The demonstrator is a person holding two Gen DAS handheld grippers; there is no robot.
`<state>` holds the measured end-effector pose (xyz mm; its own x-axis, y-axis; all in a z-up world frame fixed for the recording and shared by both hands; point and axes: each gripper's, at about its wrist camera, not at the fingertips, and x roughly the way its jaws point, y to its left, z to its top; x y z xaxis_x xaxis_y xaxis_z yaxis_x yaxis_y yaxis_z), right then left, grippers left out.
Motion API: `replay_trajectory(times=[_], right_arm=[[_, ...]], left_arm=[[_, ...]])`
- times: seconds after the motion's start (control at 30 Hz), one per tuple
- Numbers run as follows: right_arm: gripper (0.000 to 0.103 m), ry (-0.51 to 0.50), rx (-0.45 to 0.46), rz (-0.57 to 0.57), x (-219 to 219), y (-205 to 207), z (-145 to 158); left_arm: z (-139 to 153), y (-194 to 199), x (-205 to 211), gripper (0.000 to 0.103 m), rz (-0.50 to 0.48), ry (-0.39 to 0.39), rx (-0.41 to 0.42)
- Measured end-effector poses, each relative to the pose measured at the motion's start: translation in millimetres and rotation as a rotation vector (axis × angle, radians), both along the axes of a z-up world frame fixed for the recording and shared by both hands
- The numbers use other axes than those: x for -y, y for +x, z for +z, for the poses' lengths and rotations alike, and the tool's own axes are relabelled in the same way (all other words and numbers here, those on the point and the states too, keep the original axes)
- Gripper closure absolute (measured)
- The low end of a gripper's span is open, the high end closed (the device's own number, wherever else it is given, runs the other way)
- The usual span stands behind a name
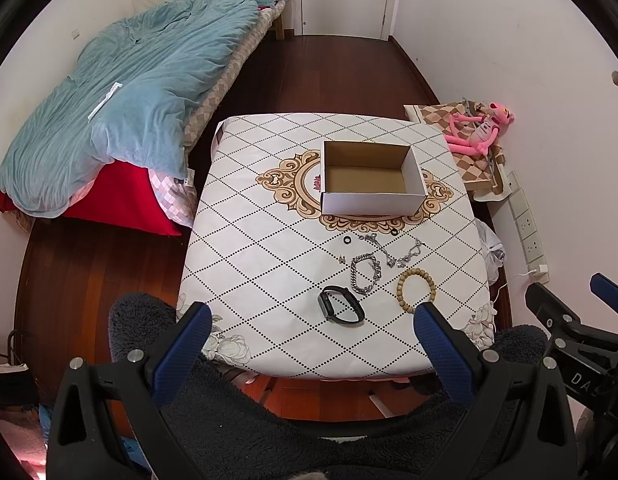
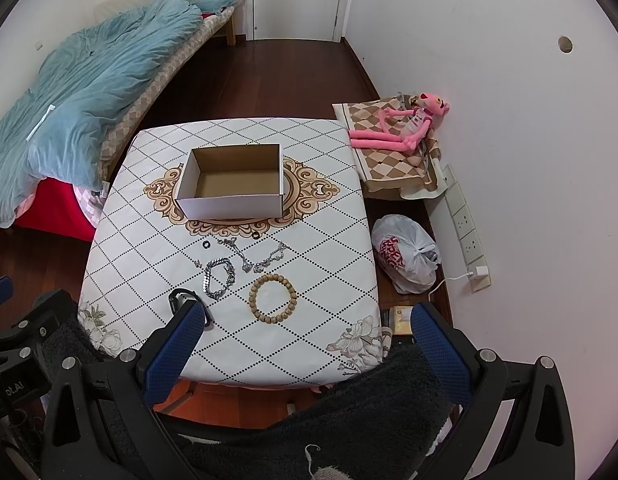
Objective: Organize jewelry
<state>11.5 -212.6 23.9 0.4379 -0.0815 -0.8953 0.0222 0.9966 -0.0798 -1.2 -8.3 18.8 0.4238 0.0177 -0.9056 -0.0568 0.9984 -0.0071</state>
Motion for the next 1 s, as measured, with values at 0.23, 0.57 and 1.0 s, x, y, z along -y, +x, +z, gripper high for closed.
replay_trajectory(times=[0.23,0.57,1.0], right_arm=[[0.000,0.002,0.002,0.003,-2.7,-1.2,-0.6],[0.000,-0.005,-0.027,-0.050,4.0,15.1,-31.7],[0.000,-0.005,-0.245,-0.118,30.8,63.6,-177.9]], left_arm=[[-0.6,-2.3,-1.3,0.000,0.001,-0.001,0.002],[-23.8,20.5,-4.6,0.000,0.017,0.048,-0.009],[-170.8,70.6,1.6,0.001,-0.042,0.107,-0.222]])
